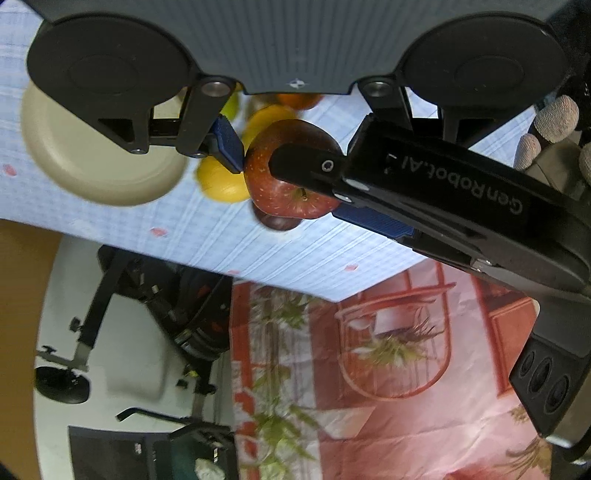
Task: Organize fruits
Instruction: 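Lift the red apple with the left gripper and carry it over the beige plate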
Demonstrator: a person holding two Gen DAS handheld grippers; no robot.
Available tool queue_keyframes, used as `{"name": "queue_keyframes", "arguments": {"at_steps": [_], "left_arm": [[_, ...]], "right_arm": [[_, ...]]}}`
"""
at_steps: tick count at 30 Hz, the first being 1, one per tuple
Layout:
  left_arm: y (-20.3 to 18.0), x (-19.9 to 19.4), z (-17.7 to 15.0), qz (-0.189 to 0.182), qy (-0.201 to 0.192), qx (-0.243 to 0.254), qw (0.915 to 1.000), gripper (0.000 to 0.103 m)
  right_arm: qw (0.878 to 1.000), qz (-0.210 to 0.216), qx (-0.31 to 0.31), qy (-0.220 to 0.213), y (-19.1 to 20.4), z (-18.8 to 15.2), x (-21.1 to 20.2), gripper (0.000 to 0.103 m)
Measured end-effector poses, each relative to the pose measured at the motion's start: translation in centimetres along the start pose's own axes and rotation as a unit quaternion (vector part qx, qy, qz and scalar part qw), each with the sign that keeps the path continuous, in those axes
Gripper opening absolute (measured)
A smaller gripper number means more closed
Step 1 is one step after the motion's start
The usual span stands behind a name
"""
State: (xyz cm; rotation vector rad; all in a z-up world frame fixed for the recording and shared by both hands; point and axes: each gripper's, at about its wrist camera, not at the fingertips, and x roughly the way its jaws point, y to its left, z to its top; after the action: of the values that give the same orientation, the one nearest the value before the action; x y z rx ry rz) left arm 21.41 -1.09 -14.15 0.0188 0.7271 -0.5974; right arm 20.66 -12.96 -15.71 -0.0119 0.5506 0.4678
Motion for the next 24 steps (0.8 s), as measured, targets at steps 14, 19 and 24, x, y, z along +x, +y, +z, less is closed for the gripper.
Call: {"name": "queue_keyframes", "arguments": {"at_steps": [14,19,24], "left_arm": [[-3.6,6.0,5.7,-0.034,0.002,0.05,0.9982,0.067],[-3.6,8.8,7.0,-0.048,0.016,0.055,0.9972,0.067],[-3.5,11.5,7.4,-0.046,0.036,0.059,0.9966,0.067]], "right_arm": [[0.998,-0.053,0.029,-0.027,-7.9,2.0,-1.6,0.064],[0.997,-0.064,0.043,-0.028,-10.7,1.9,-0.9,0.064],[0.996,-0.065,0.054,-0.015,-12.8,1.5,0.9,0.064]]}}
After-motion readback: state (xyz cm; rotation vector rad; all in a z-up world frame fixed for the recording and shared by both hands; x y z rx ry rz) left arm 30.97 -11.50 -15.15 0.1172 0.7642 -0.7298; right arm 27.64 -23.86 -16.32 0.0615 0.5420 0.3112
